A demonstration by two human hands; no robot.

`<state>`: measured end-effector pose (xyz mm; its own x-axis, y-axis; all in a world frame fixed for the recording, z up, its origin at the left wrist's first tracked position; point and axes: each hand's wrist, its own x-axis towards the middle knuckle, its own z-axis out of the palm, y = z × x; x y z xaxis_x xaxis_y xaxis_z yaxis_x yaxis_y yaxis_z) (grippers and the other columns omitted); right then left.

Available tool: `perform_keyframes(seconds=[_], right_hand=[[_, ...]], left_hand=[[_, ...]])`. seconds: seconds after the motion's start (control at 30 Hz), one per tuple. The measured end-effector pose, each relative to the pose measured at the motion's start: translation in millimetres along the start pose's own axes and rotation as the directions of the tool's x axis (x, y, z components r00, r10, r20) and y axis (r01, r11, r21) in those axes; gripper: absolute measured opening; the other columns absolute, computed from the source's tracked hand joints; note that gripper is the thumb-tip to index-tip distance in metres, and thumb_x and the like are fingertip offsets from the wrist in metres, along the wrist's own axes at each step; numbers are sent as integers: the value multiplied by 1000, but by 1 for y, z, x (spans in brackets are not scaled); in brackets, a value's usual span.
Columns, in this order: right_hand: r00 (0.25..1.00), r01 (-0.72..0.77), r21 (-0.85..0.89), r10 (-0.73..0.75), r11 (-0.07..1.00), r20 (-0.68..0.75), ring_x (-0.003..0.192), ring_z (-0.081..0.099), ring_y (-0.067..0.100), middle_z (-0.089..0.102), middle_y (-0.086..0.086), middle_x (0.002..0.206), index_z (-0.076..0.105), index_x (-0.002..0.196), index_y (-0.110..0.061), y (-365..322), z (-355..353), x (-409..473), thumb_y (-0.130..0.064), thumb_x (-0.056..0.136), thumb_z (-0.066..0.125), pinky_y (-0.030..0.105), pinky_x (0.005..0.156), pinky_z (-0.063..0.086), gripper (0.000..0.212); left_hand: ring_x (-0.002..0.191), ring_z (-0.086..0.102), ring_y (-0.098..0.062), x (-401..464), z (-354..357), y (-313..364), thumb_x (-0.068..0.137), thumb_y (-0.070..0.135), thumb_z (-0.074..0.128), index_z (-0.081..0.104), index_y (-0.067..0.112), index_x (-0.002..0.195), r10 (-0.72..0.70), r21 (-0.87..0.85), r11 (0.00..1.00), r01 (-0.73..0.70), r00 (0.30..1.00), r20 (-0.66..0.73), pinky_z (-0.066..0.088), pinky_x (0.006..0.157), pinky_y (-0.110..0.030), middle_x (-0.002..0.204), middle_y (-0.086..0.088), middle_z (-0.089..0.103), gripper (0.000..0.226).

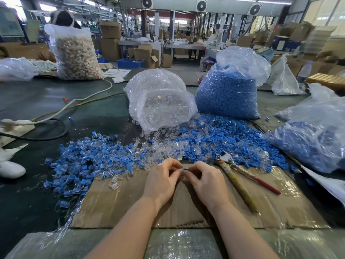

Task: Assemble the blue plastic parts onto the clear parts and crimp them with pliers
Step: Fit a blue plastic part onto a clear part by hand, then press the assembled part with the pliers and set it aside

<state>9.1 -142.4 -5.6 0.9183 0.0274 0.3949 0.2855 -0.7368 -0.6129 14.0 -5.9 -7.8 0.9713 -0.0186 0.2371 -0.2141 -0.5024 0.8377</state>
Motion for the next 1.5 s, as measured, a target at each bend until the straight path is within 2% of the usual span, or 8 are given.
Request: perform_keyframes(seconds=[0.23, 0.53, 0.7, 0.87, 1.03, 1.2, 1.33, 1.5], right_hand=[[996, 85, 41, -84, 996, -15, 72, 54, 8, 56, -14, 78, 66, 98, -22, -2, -2, -1, -24, 80, 72, 31, 71, 50, 19], [991, 130, 9, -130, 991, -16, 75, 55, 11, 57, -12, 81, 68, 83, -19, -1, -1, -1, -22, 80, 70, 29, 69, 48, 5], [992, 124, -58, -126, 991, -29, 71, 53, 12, 54, -11, 75, 60, 74, -17, 0, 1, -1, -25, 81, 70, 28, 66, 46, 14], [990, 142, -70, -143, 987, -11, 73, 55, 13, 57, -9, 76, 64, 76, -17, 0, 2, -1, -24, 80, 71, 28, 67, 45, 11], [989, 144, -51, -145, 988, -27, 73, 56, 13, 59, -8, 78, 64, 77, -17, 0, 2, -1, -22, 78, 73, 31, 66, 47, 10], [988, 149, -32, -150, 988, -27, 75, 57, 11, 61, -10, 84, 66, 89, -21, -1, 0, -1, -22, 79, 72, 32, 68, 49, 12], [988, 152, -28, -152, 988, -7, 75, 57, 12, 61, -9, 84, 67, 90, -20, -1, -1, -1, -21, 78, 73, 34, 68, 50, 13], [991, 130, -24, -130, 991, -10, 78, 55, 10, 60, -9, 86, 68, 92, -18, -3, -2, -1, -23, 80, 72, 31, 72, 49, 14]], left_hand=[[75, 61, 6, 0, -1, 2, 88, 19, 63, 57, 35, 84, -3, -24, 1000, 3, 1000, -2, 50, 74, -14, 78, 16, 65, 17], [76, 62, 7, 0, -1, 2, 89, 14, 59, 57, 36, 84, 7, -33, 999, -7, 1000, 13, 51, 77, -15, 80, 15, 66, 23], [77, 62, 2, 0, -1, 1, 90, 17, 59, 58, 35, 85, 5, -17, 1000, -5, 1000, 3, 49, 73, -13, 81, 14, 66, 18], [73, 60, 4, 0, -2, 1, 88, 17, 61, 59, 33, 85, 7, -17, 1000, -7, 1000, 0, 45, 68, -6, 78, 13, 65, 17], [72, 62, 0, 1, -2, 0, 85, 14, 65, 62, 28, 85, 9, -37, 999, -9, 1000, -10, 48, 68, -10, 78, 10, 67, 15], [71, 62, 4, 1, -2, 1, 84, 15, 66, 60, 32, 82, 10, -53, 999, -10, 1000, -6, 48, 68, -10, 77, 11, 67, 18], [71, 61, 6, 1, -2, 1, 85, 15, 66, 60, 32, 80, 11, -44, 999, -11, 1000, -1, 48, 69, -10, 76, 13, 66, 19], [72, 60, 4, 1, -2, 1, 85, 17, 66, 61, 30, 81, -11, -33, 999, 10, 1000, -13, 48, 69, -11, 76, 13, 65, 15]])
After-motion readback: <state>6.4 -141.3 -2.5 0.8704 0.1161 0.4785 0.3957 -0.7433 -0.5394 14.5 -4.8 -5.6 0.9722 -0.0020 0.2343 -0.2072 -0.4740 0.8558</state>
